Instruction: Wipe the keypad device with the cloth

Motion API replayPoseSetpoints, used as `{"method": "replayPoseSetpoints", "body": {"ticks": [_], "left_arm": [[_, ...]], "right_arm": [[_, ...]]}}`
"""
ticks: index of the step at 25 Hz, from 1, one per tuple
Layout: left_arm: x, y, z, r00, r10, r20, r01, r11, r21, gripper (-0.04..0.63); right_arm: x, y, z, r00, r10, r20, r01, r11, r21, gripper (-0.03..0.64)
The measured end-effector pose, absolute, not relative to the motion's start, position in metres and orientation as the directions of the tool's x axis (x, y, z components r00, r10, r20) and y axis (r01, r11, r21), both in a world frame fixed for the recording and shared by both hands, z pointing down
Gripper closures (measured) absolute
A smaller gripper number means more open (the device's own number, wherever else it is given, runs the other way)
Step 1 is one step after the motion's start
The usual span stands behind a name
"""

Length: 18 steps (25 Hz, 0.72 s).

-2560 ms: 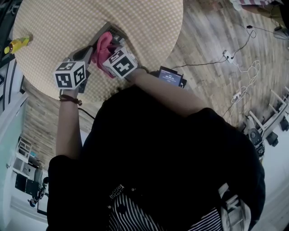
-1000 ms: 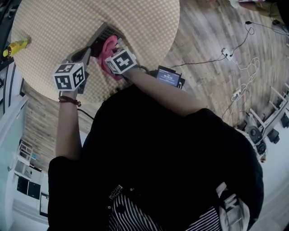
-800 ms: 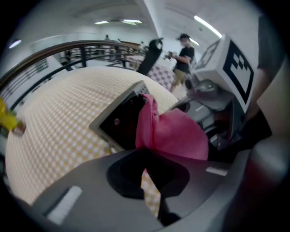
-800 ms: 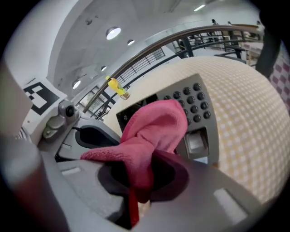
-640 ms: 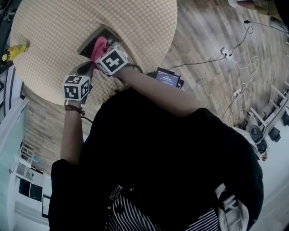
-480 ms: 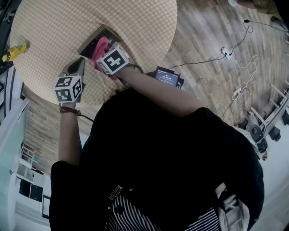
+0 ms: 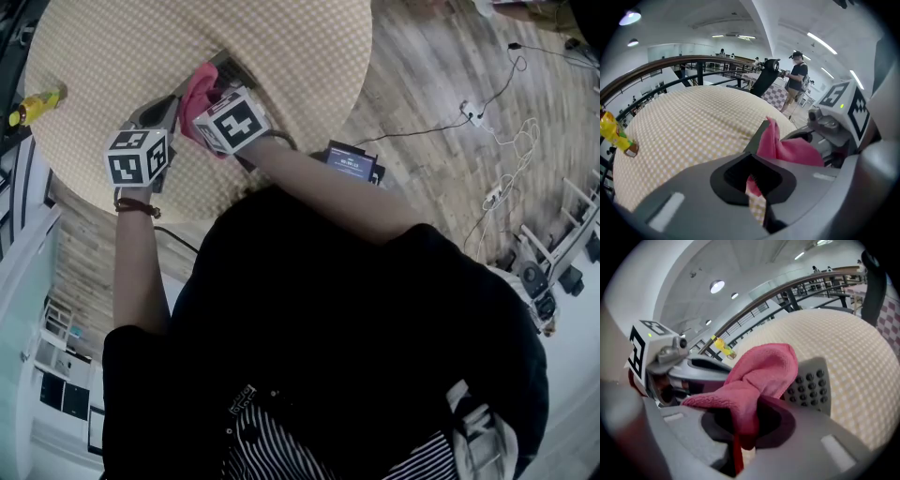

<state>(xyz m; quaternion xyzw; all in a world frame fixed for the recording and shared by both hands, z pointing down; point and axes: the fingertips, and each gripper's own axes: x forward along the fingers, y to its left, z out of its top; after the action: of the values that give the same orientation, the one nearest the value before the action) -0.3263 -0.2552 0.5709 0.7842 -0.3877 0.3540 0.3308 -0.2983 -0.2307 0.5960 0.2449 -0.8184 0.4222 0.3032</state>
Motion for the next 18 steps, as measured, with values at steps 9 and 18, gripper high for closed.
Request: {"method": "replayPoseSetpoints", "body": {"ticks": [9,18], "left_arm": [[-0.327,-0.256,0.571,0.451,-0.375,0.810,-0.846,-0.469,0.254,0.594],[-0.325,-0.257,0.575,0.439,-0.393,0.808,-0.851,-0.470,0.234,0.594]], "right_arm": [[-0.298,-0.226,0.605,-0.717,-0.161,0.678,-0.647,0.514,-0.563,0.552],[-0.276,-0.193,0.649,-0.661,-0.077,0.746,-0.681,0.479,-0.554,0.552]]}}
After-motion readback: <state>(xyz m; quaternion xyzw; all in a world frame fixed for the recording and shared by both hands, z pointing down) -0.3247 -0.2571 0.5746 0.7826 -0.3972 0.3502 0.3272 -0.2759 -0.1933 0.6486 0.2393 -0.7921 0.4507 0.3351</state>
